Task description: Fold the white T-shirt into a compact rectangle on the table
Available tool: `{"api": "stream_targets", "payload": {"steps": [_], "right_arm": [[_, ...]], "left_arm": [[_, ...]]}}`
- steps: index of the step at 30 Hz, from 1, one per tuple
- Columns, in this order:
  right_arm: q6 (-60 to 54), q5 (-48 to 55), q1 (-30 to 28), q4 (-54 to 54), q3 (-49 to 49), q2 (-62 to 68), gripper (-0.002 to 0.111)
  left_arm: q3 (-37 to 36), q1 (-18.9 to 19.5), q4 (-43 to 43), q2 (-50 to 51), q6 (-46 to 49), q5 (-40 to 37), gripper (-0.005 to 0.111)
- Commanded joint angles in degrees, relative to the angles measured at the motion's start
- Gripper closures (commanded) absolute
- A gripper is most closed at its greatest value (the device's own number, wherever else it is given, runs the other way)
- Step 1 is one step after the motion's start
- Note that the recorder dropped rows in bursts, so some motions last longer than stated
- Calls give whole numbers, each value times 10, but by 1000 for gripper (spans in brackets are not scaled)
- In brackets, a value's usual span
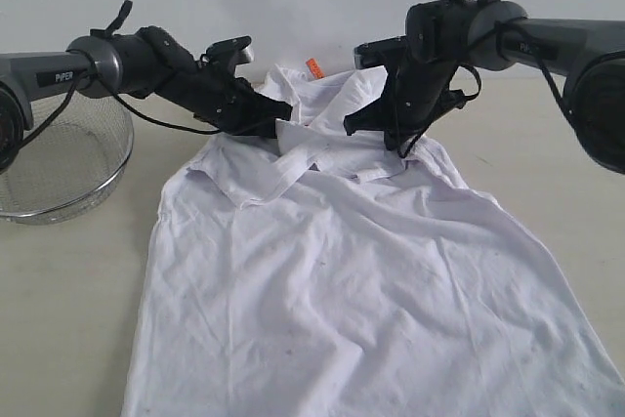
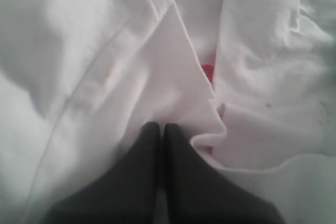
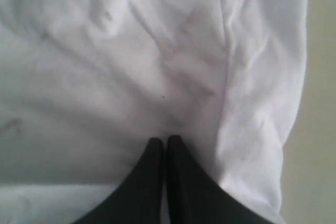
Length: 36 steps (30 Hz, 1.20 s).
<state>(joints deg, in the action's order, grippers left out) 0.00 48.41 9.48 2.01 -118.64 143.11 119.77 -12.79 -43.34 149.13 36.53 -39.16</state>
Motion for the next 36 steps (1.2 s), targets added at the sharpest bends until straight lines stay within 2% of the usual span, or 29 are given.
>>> {"api": "stream_targets", "payload": {"steps": [1, 6, 13, 16, 19, 23, 25, 29, 33, 36], "right_arm": [[22, 32, -10, 55, 14, 38, 109], [49, 43, -10, 103, 14, 39, 109], [49, 56, -11, 113, 14, 39, 109], [49, 63, -16, 113, 14, 39, 109], [49, 64, -17, 114, 14, 34, 109], [49, 66, -19, 114, 14, 21, 109], [44, 63, -19, 114, 14, 15, 109], [39, 54, -19, 109, 14, 1, 109], [18, 42, -18, 89, 14, -21, 109], [-7, 34, -17, 57, 14, -33, 109]], "left_arm": [[-15, 30, 55, 15, -12, -23, 102], [-15, 49, 72, 15, -24, -19, 102], [-15, 69, 77, 14, -26, -11, 102], [-12, 70, 74, 10, -26, -7, 102], [-11, 69, 41, -6, 14, -8, 102], [-10, 70, 49, -24, 7, 37, 102], [-6, 70, 47, -25, 20, 19, 102], [-2, 65, 11, -31, 38, -6, 102], [2, 63, -57, -45, 111, -42, 102], [2, 59, -92, -59, 126, -58, 102]]}}
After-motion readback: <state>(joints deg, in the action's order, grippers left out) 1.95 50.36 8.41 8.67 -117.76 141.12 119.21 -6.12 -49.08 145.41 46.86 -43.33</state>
